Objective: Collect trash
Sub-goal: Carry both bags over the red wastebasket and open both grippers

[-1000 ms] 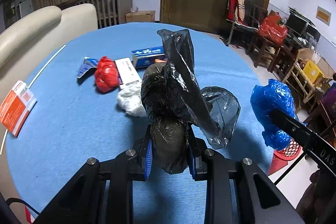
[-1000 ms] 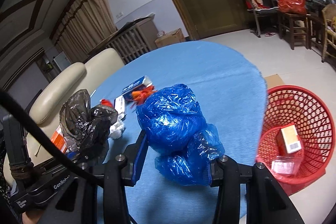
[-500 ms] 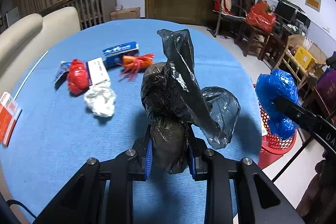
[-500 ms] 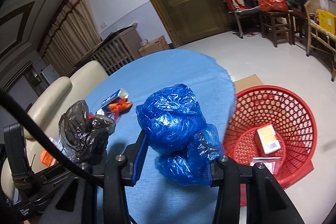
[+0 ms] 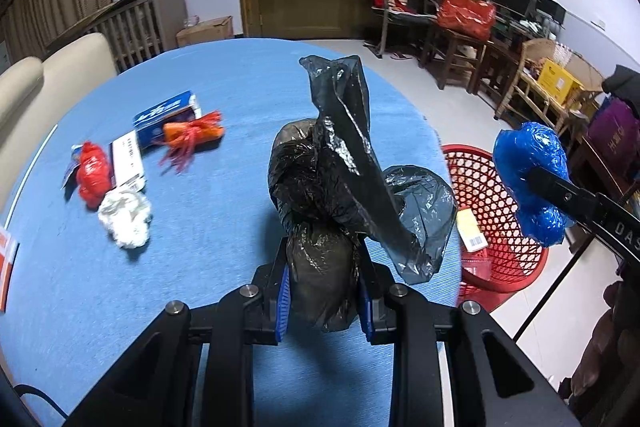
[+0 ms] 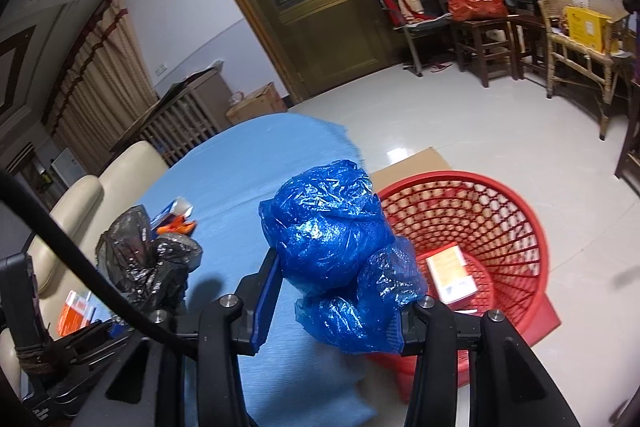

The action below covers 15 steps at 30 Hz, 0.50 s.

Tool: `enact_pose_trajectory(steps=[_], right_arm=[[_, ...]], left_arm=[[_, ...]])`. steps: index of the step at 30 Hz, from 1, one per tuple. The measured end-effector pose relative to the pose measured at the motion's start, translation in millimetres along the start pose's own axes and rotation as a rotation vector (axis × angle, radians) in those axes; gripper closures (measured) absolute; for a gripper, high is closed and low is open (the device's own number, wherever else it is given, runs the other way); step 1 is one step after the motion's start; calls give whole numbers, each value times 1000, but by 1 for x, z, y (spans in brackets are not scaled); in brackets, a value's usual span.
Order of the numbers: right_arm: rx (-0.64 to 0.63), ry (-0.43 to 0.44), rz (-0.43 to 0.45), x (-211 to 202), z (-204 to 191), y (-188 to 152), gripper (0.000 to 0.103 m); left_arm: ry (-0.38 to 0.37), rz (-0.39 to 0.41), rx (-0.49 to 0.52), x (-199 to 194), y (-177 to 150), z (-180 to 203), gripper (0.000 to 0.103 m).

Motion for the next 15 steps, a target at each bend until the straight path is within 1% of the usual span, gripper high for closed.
enact_pose_trajectory(steps=[9,15], right_arm=[[36,-106,-5,14,60,15,55],[60,-143,-30,25,84,16,55]], left_arm=[[-32,-4,54,11,9,30,74],[-44,-9,79,19,15,47,74]])
Point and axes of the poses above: each gripper's, at about its wrist camera, not at the fingertips, and x roughly the way its jaws point, z to its right, y to its top, the point moved 7 cm from there along x, roughly the way its jaws point, and after that the axes turned 6 degrees about z, right-handed, at the moved point
